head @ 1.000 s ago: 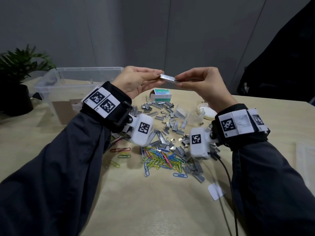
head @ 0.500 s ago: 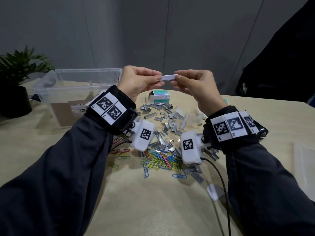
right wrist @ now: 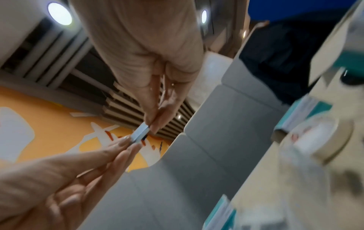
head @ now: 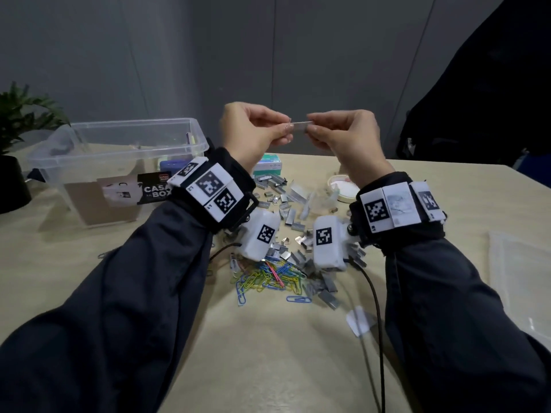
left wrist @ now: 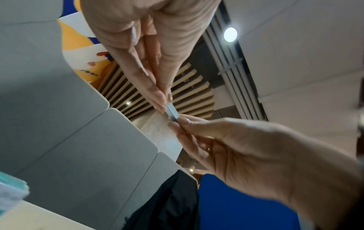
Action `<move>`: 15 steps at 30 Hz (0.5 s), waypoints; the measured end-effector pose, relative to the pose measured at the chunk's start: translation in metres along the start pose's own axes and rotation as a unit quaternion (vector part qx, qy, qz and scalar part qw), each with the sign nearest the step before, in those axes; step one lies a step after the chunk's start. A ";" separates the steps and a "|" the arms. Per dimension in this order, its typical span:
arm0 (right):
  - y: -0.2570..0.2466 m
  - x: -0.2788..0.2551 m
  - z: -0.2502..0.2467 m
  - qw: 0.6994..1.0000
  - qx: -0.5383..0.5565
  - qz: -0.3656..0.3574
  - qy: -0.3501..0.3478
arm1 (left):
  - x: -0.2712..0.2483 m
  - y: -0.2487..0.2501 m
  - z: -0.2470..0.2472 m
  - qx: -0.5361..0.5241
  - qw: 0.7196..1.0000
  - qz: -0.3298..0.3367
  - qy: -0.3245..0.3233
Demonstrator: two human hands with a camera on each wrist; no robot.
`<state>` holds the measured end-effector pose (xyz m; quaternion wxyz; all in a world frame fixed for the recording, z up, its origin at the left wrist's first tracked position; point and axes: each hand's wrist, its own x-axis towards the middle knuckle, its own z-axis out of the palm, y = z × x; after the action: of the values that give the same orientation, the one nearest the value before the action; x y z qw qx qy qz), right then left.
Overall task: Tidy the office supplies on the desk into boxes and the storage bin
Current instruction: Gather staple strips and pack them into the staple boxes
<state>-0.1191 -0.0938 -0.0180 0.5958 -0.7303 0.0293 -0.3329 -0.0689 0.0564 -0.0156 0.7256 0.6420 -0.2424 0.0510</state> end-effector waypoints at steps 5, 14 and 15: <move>0.004 -0.007 -0.049 0.997 -0.060 -0.051 0.008 | 0.009 0.004 0.033 -0.011 0.995 -0.066 -0.079; 0.014 -0.021 -0.110 0.992 -0.045 0.068 0.100 | -0.003 -0.013 0.102 0.103 0.977 -0.063 -0.176; 0.018 -0.021 -0.114 0.987 -0.055 0.081 0.128 | -0.004 -0.016 0.106 0.127 0.971 -0.064 -0.191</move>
<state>-0.1887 -0.1867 -0.0357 0.5707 -0.7087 0.1830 -0.3723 -0.0969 -0.0470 -0.0259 0.5802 0.7409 -0.3265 -0.0881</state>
